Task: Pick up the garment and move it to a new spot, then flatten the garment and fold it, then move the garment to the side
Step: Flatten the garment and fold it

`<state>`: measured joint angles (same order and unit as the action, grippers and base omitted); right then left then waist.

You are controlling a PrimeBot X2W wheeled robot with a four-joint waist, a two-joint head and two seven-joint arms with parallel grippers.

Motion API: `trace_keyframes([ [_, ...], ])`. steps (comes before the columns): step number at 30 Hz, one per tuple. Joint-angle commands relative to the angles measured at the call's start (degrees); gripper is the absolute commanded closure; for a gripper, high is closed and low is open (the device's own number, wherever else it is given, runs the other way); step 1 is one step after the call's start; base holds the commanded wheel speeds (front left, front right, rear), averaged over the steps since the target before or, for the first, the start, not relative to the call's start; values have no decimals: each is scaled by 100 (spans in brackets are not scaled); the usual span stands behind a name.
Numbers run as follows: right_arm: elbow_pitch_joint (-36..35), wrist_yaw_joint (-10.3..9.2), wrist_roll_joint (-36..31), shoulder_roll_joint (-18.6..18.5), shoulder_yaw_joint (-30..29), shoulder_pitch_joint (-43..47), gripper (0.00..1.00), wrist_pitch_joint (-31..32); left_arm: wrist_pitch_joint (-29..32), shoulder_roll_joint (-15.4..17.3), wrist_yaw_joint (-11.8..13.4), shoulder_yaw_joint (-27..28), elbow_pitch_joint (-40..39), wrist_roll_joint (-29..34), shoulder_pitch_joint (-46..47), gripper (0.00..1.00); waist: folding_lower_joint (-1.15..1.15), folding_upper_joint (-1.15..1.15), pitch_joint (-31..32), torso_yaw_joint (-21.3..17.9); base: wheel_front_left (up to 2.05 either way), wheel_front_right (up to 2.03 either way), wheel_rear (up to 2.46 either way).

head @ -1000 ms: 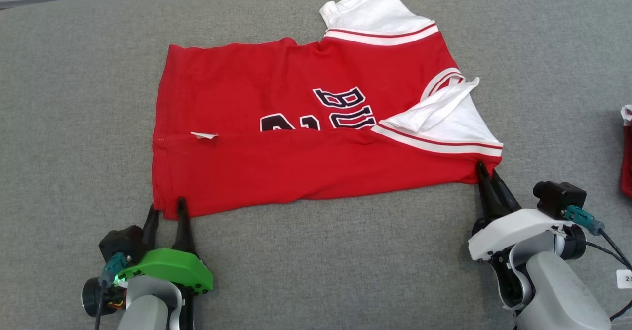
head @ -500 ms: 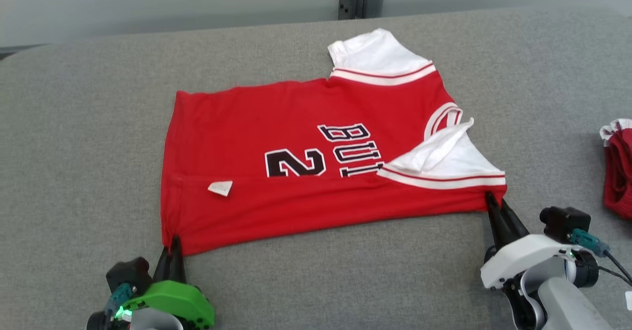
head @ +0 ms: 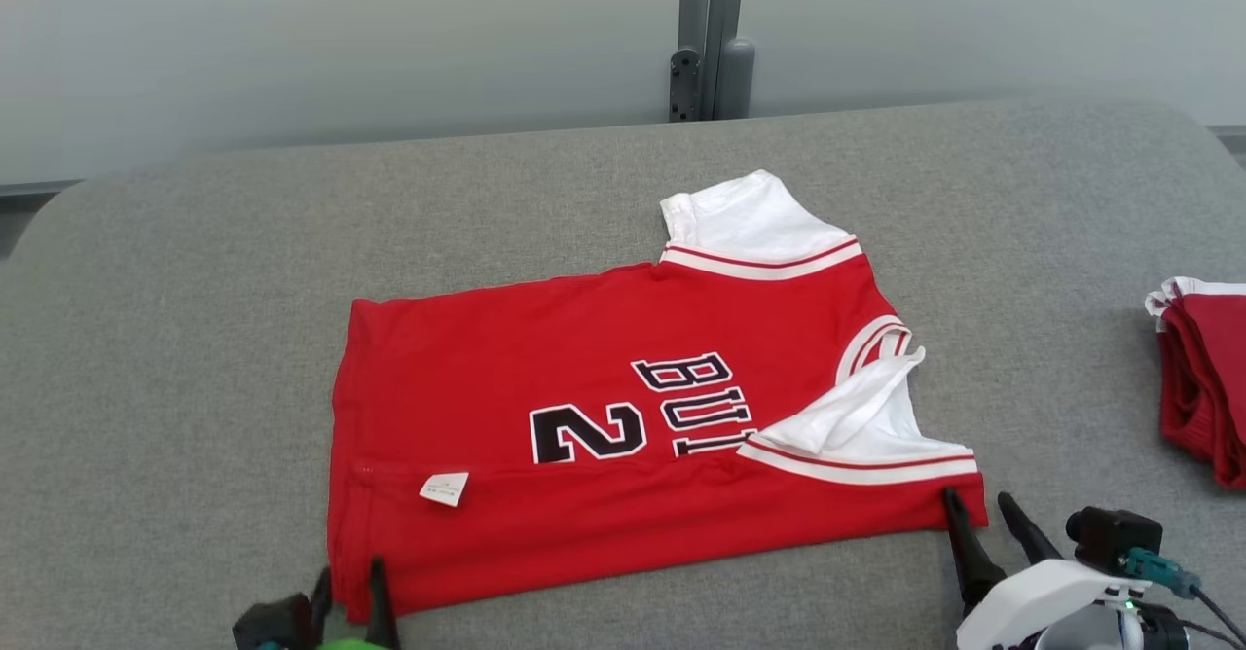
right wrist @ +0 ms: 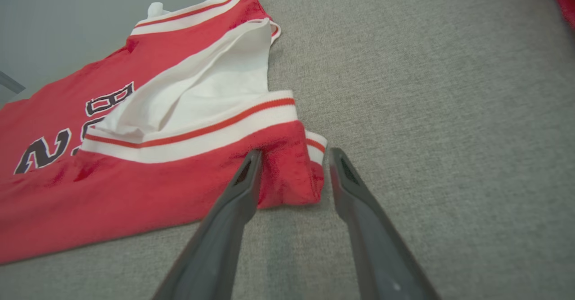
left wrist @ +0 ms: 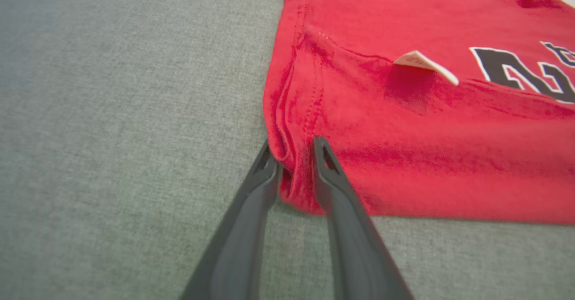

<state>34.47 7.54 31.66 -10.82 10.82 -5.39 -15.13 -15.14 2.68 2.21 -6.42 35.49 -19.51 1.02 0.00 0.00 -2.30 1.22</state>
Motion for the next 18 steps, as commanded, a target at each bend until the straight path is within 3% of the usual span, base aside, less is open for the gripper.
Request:
trace_keyframes([
  [1,-76,-8,-39,-9,-73,-143,0,1,2,40,68,29,-197,51,178,0,0,0,-199,42,0,0,0],
  [9,-521,-7,-539,18,-733,-875,0,1,3,38,225,93,-962,369,798,0,0,0,-910,126,0,0,0],
  [18,-317,-7,-1010,191,-390,-2120,0,1,3,140,219,220,128,501,2462,0,0,0,-1574,77,0,0,0],
])
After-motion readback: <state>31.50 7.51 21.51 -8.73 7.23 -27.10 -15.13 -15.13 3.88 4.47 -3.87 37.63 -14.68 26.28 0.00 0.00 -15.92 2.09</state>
